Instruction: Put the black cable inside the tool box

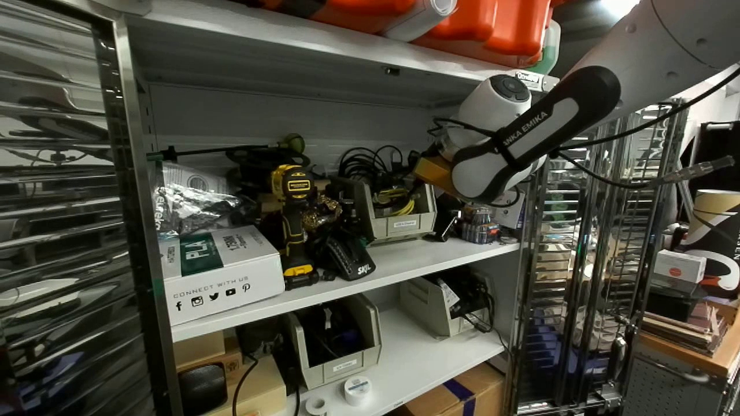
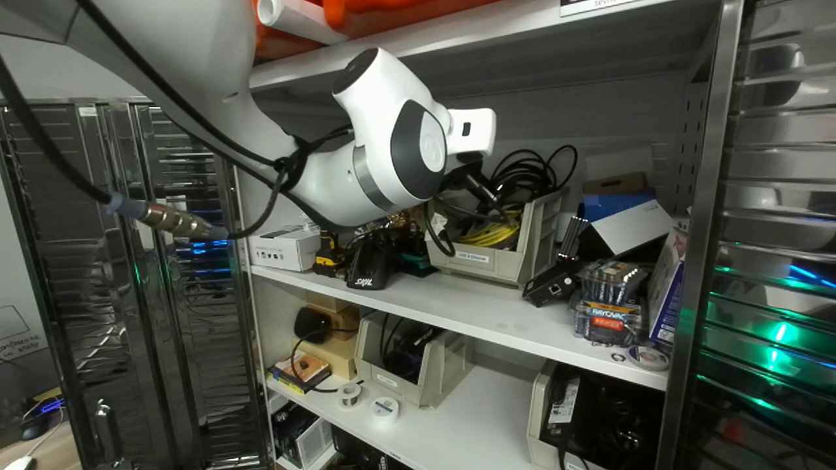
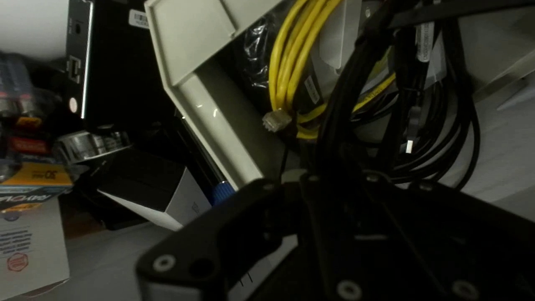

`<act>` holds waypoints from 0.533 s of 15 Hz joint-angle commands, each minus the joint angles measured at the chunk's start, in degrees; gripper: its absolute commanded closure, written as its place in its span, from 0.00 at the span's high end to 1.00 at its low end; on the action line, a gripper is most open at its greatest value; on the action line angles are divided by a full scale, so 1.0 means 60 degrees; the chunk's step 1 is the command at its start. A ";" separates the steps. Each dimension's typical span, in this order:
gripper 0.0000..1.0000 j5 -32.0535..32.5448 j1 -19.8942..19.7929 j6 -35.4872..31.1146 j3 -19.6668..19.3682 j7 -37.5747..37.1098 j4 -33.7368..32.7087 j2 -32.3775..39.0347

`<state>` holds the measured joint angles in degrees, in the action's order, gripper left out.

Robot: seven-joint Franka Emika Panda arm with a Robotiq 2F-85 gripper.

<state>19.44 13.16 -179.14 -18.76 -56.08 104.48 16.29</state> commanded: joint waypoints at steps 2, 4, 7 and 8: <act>0.03 0.0262 0.0589 -0.0111 -0.0763 -0.0471 -0.0714 0.0565; 0.03 0.0250 0.0749 -0.0114 -0.0902 -0.0432 -0.0760 0.0662; 0.37 0.0073 0.0789 -0.0024 -0.0814 -0.0339 -0.0780 0.0723; 0.39 0.0029 0.0764 0.0025 -0.0741 -0.0297 -0.0731 0.0680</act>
<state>19.74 16.99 -179.13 -22.60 -56.88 102.36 19.31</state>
